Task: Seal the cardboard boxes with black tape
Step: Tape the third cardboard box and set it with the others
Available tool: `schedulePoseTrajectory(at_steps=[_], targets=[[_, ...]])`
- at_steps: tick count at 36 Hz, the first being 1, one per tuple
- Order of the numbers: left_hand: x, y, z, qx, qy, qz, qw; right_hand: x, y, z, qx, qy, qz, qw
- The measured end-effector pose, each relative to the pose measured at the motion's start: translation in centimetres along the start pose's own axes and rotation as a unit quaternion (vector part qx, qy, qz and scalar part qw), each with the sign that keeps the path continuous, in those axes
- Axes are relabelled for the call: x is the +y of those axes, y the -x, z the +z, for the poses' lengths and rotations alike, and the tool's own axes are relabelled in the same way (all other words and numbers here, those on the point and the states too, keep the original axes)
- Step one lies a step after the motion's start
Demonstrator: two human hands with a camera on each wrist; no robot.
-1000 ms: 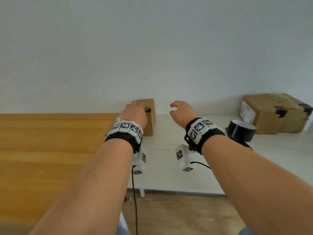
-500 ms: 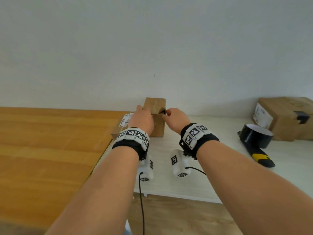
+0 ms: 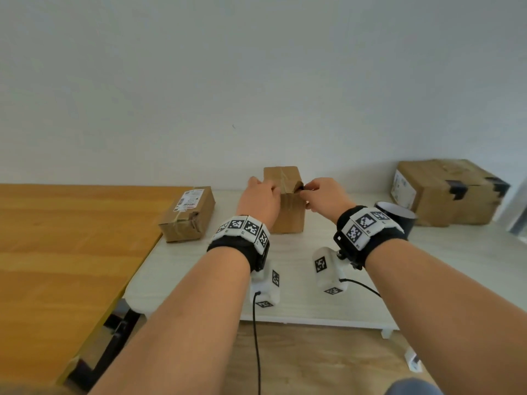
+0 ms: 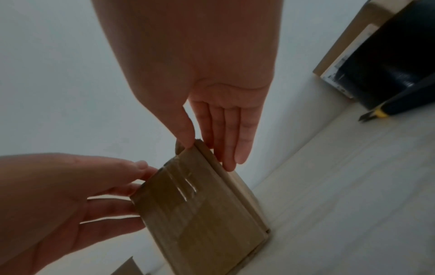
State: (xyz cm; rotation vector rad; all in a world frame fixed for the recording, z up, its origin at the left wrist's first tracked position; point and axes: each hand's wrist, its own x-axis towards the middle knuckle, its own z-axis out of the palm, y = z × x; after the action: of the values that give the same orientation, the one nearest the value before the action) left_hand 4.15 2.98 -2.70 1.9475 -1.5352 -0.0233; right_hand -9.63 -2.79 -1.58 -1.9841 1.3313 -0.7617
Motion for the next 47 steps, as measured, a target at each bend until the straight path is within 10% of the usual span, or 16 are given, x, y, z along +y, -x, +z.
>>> schedulePoseTrajectory(at_steps=[47], targets=[[1.2,-1.1,1.5,0.007,0.006,0.062,0.998,2.6,-1.0,-1.1,-0.061,-0.241,0.121,0.961]])
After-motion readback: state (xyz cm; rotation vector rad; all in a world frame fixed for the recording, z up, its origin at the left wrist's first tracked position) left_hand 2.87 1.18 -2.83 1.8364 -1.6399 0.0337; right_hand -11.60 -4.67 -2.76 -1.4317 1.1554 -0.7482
